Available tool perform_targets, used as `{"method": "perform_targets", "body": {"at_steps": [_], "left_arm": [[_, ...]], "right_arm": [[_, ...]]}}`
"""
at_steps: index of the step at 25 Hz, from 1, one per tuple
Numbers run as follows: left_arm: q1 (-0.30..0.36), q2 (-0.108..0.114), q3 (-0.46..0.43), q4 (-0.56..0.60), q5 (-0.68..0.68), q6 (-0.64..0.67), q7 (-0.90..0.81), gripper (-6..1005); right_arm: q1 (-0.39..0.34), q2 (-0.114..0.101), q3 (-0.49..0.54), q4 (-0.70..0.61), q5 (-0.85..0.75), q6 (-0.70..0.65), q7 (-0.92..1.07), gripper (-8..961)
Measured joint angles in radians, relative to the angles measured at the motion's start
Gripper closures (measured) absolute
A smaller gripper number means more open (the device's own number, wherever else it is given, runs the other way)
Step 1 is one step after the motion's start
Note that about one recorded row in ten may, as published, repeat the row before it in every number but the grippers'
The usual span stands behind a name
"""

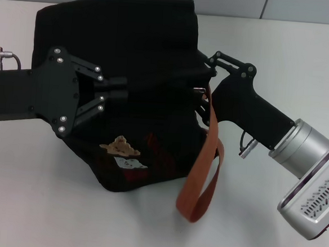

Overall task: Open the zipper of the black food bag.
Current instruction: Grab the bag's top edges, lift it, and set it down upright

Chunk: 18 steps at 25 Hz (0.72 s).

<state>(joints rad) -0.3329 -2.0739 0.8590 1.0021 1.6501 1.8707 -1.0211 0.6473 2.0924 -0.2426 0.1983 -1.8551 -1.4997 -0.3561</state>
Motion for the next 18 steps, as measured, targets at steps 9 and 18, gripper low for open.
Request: {"method": "perform_targets", "body": {"at_steps": [9,18], "left_arm": [[-0.001,0.0,0.0,-0.012,0.0,-0.001,0.011,916],[-0.001,0.0,0.0,-0.013,0.0,0.0,0.011,916]], "right_arm": [[0.002,0.0,-0.003,0.002,-0.002,0.001,-0.001,730],[0.007,0.0,-0.004,0.003,-0.002,0.003,-0.002,910]]}}
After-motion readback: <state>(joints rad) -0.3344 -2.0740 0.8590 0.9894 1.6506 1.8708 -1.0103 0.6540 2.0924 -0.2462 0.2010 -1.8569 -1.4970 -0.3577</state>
